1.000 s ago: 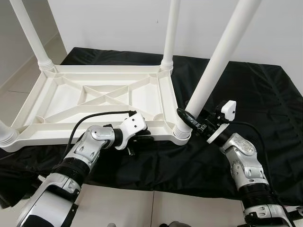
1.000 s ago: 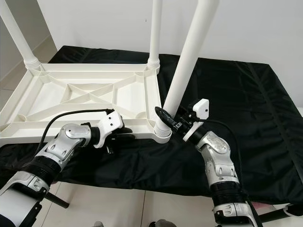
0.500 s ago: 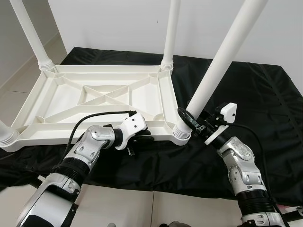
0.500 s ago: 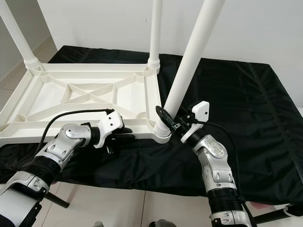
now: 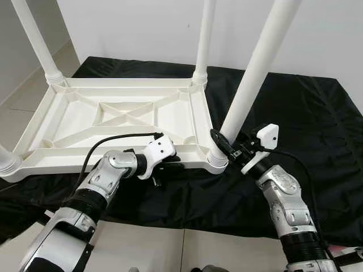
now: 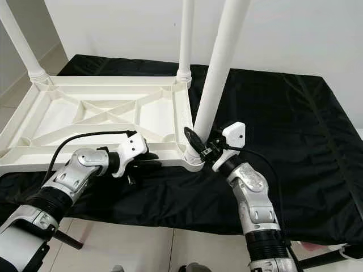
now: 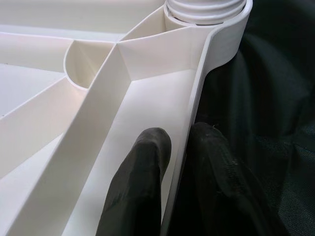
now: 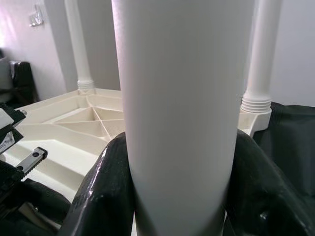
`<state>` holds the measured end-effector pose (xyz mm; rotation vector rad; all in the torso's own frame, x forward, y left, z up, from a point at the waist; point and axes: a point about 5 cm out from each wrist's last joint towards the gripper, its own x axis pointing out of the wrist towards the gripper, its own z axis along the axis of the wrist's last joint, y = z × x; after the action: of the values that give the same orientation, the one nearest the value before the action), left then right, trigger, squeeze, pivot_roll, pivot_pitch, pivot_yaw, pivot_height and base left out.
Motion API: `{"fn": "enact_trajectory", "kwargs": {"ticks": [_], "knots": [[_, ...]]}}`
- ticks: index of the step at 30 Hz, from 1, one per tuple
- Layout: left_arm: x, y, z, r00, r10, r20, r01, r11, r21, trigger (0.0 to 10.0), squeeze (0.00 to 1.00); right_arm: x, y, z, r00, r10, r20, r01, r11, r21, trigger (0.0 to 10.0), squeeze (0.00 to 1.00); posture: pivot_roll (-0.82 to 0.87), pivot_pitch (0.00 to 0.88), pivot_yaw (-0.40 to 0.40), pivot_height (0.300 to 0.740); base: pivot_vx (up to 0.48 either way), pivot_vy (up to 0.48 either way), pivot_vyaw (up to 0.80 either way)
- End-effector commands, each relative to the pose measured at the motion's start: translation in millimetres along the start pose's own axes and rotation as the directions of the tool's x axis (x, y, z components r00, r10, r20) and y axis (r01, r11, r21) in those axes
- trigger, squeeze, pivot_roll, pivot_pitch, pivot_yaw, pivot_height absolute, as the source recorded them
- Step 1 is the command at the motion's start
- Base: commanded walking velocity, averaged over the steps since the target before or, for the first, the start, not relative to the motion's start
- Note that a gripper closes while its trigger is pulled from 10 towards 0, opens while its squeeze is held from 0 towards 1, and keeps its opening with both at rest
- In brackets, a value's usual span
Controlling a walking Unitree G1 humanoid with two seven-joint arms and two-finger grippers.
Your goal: Building children table
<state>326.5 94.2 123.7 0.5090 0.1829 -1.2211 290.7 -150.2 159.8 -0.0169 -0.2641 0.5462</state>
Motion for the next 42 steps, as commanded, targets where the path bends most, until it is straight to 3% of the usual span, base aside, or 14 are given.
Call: {"fn": "enact_trajectory", "kwargs": {"ticks": [1, 16, 20, 33, 42], "knots": [[4.1, -8.5, 15.4, 0.986, -0.163, 0.036, 0.160, 0.984, 0.077, 10.0, 0.00, -10.6, -4.0, -21.6, 0.990, -0.064, -0.124, 0.068, 0.997, 0.027, 10.0, 0.00, -0.10, 0.034, -0.001, 0.740, 0.000, 0.000, 0.00], [3.9, -7.2, 16.4, 0.986, -0.165, 0.035, 0.161, 0.984, 0.080, 10.0, 0.00, -15.1, -3.1, -20.4, 0.975, -0.189, -0.117, 0.191, 0.982, 0.008, 10.0, 0.00, -0.10, 0.038, 0.002, 0.740, 0.000, 0.000, 0.00], [3.9, -6.5, 16.7, 0.986, -0.163, 0.035, 0.160, 0.984, 0.080, 10.0, 0.00, -16.7, 5.8, -19.3, 0.969, -0.223, -0.110, 0.224, 0.975, 0.002, 10.0, 0.00, -0.10, 0.041, 0.003, 0.740, 0.000, 0.000, 0.00], [4.3, -6.4, 17.1, 0.986, -0.164, 0.035, 0.161, 0.984, 0.081, 10.0, 0.00, -16.3, 10.6, -15.1, 0.947, -0.305, -0.101, 0.302, 0.952, -0.041, 10.0, 0.00, -0.10, 0.042, 0.003, 0.740, 0.000, 0.000, 0.00], [4.7, -6.9, 17.4, 0.985, -0.168, 0.035, 0.165, 0.983, 0.082, 10.0, 0.00, -18.5, 8.5, -16.6, 0.882, -0.457, -0.114, 0.451, 0.889, -0.075, 10.0, 0.00, -0.10, 0.040, 0.003, 0.740, 0.000, 0.000, 0.00]]}}
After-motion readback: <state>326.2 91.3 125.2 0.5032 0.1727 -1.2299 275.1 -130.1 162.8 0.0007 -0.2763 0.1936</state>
